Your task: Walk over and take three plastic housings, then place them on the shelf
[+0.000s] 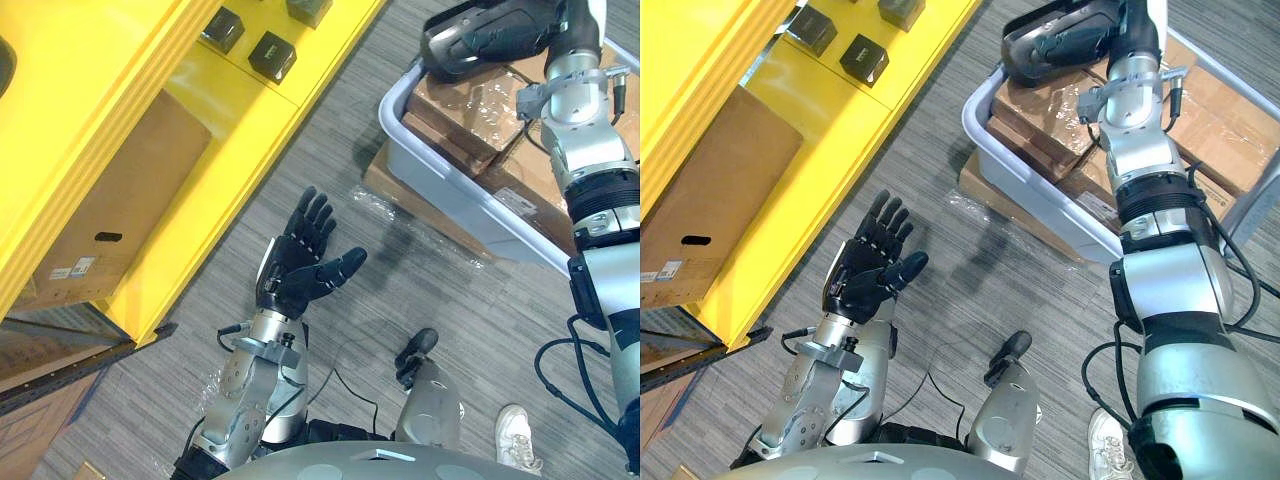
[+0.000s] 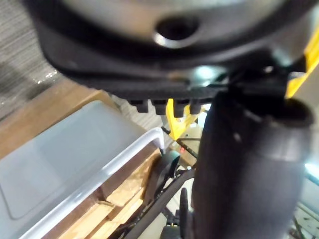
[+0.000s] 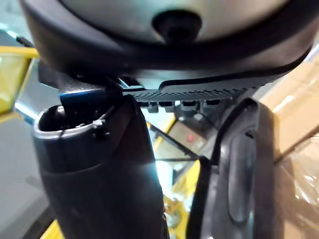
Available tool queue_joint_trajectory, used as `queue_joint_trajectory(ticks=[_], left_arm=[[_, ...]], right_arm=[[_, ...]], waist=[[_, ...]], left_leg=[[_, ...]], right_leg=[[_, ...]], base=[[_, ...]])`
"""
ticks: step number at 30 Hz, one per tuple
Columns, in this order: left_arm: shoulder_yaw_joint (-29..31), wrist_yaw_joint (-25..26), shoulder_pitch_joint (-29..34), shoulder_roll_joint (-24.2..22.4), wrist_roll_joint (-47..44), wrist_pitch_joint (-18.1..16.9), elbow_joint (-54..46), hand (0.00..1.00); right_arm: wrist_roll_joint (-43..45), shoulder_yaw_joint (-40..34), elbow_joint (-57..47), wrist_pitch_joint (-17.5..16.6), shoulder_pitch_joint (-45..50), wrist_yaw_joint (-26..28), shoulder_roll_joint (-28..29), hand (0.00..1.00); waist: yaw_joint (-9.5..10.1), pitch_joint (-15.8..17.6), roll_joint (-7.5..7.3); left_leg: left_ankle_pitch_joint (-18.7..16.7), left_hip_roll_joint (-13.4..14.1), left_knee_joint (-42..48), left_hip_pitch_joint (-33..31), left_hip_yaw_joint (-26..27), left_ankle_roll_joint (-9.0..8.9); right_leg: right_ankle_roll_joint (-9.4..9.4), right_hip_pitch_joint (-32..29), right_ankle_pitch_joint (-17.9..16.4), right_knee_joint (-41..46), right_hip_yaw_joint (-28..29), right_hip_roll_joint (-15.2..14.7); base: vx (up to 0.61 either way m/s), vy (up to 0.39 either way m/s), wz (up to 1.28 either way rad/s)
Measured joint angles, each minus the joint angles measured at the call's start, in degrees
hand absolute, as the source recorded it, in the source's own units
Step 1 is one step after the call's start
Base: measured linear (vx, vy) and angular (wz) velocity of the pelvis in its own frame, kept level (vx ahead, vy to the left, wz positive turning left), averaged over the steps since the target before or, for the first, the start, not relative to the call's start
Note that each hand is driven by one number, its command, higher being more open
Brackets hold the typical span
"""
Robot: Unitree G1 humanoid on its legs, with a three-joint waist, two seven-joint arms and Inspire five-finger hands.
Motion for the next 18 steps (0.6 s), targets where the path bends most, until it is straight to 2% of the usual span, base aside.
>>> queue_joint_trajectory(ticks=[2,8,14,18], left_arm=[[0.0,0.2,0.0,-0.2,0.0,0.0,0.9,1.0],[0.1,0.9,0.0,-0.5,-0.1,-0.1,2.5,1.0],[0.2,0.9,0.0,-0.8,-1.7,-0.2,2.6,1.0],[0.2,0.8,0.0,-0.9,-1.8,-0.2,2.6,1.0]], right_arm=[[0.2,0.5,3.1,1.3,-0.2,0.4,0.0,1.0],[0.4,3.0,6.3,1.3,-2.8,1.0,0.0,1.0],[2.1,3.4,9.5,1.4,-5.2,1.6,-0.7,1.0],[2.1,3.4,11.2,2.3,-5.3,1.9,-1.3,1.0]], waist=[[0.49,0.0,0.01],[0.63,-0.1,0.12],[1.95,-0.1,0.17],[2.11,-0.2,0.48]], left_leg=[[0.6,-0.5,0.0,-0.8,-1.0,-0.62],[0.9,-1.5,0.0,-2.1,-2.5,-1.0],[0.9,-1.7,0.1,-2.7,-3.0,-1.07],[1.2,-1.8,0.1,-4.2,-4.2,-1.3]], right_leg=[[-0.02,0.0,-0.3,0.6,-1.0,-0.6],[0.38,-0.1,-0.7,0.8,-2.4,-1.3],[0.22,-0.3,-1.0,0.9,-2.8,-1.4],[0.07,-1.1,-1.5,1.7,-3.8,-1.5]], base=[[-0.01,-0.025,0.26],[-0.03,-0.022,0.16],[-0.03,-0.031,0.04],[-0.03,-0.039,0.15]])
